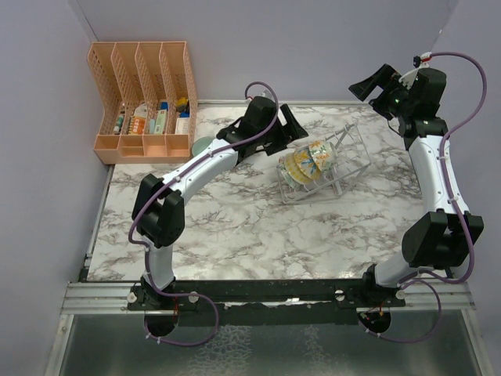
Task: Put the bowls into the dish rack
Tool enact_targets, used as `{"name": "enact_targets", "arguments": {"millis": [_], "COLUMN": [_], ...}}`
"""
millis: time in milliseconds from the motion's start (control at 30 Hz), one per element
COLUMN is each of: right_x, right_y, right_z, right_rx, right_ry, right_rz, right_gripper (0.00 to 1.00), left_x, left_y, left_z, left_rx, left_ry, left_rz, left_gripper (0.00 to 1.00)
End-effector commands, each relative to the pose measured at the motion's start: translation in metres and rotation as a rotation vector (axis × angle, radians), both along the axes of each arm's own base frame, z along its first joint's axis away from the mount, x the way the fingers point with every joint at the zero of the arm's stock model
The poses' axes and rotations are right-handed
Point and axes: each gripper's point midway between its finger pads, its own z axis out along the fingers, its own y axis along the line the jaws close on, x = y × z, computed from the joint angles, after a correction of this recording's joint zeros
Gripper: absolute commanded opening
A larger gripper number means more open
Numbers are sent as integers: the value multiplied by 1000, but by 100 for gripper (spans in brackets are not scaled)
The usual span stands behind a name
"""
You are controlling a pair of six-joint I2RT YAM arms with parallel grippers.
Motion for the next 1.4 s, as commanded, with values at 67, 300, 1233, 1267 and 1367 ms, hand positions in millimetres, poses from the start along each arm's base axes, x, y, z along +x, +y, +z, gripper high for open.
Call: {"name": "enact_targets", "arguments": {"millis": [67, 300, 1233, 1267, 1367], "right_x": [-1, 0, 4, 4, 4], "right_y": [-1, -1, -4, -4, -3], "right_z": [12, 12, 10, 10, 9], "right_rx": [-5, -9, -21, -21, -20], "right_ry": [-44, -42, -39, -39, -36], "right_rz": [10, 8, 1, 1, 2], "right_gripper": [98, 98, 98, 98, 98], "left_x": [-1, 4, -5, -5, -5], "left_y": [14, 4, -25, -24, -25], "left_z": [-8, -11, -29, -28, -26], "left_rx": [29, 12, -84, -82, -85], "left_ry": [-4, 0, 42, 38, 34], "left_rz": [20, 3, -60, -58, -61], "left_gripper": [84, 84, 84, 84, 84]}}
